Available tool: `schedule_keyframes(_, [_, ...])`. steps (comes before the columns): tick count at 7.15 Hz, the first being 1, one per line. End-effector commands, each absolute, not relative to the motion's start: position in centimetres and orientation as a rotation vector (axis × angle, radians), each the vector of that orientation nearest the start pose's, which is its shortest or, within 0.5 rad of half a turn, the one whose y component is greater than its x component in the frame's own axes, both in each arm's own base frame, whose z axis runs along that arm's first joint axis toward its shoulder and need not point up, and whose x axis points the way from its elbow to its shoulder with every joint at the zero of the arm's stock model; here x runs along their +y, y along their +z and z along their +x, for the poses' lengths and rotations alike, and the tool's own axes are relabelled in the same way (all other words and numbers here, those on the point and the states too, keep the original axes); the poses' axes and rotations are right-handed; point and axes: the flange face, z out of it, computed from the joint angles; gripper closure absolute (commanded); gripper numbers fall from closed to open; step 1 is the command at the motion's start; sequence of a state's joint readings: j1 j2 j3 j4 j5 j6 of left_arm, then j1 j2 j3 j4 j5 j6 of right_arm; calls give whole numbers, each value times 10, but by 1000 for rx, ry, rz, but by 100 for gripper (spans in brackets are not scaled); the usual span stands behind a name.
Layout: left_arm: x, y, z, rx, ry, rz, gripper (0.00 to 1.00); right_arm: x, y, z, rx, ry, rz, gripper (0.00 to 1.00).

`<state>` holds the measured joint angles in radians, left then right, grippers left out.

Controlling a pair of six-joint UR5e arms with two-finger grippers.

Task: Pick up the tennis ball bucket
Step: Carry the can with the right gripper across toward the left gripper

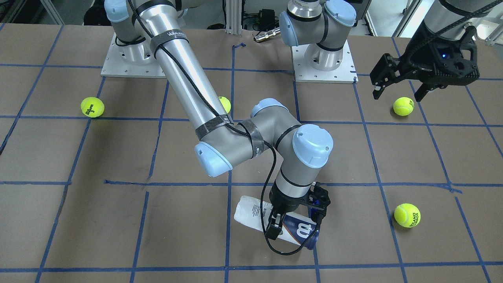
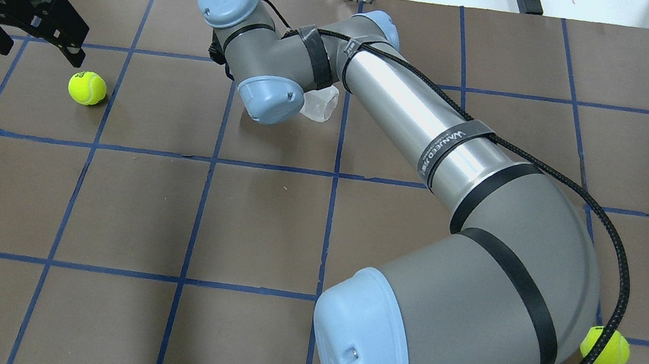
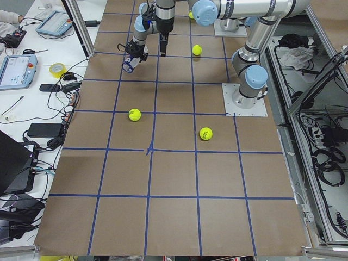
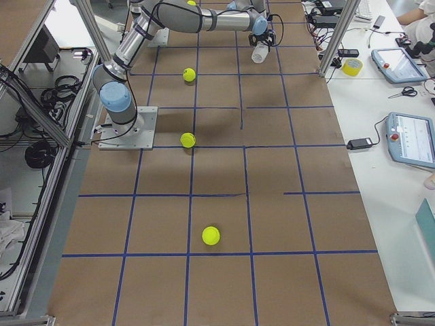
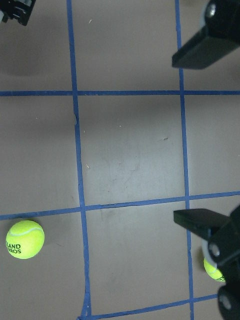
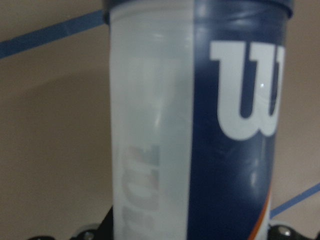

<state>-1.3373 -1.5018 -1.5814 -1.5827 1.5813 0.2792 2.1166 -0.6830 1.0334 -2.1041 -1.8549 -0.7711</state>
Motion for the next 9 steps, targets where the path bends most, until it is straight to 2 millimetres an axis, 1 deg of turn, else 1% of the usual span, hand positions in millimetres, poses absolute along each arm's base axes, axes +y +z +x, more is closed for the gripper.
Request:
schedule_keyframes(1, [-485,515,-21,3119,-70,69,0,-635,199,513,2473,-286,-2376,29])
schedule_keyframes(2, [-485,515,-21,3119,-70,69,0,-640,204,505,2413,-290,-2448,30])
schedule_keyframes(3, [-485,514,-22,3122,-70,67,0,-640,197,504,2317,-255,-2551,29])
schedule_keyframes(4, [-484,514,-23,3123,-67,69,0,-645,203,493,2332,-253,-2538,29])
schedule_keyframes(5, [-484,513,-23,3122,-64,69,0,-648,193,484,2345,-229,-2519,28])
schedule_keyframes(6, [-483,511,-23,3123,-57,69,0,-651,193,473,2363,-211,-2502,20])
schedule_keyframes(7, [-483,511,-23,3123,-57,69,0,-651,192,474,2353,-223,-2494,0])
schedule_keyframes(8, [-483,511,-23,3124,-58,69,0,-652,191,473,2353,-223,-2491,0])
schedule_keyframes(9, [-483,512,-23,3125,-61,69,0,-652,199,474,2354,-242,-2489,0])
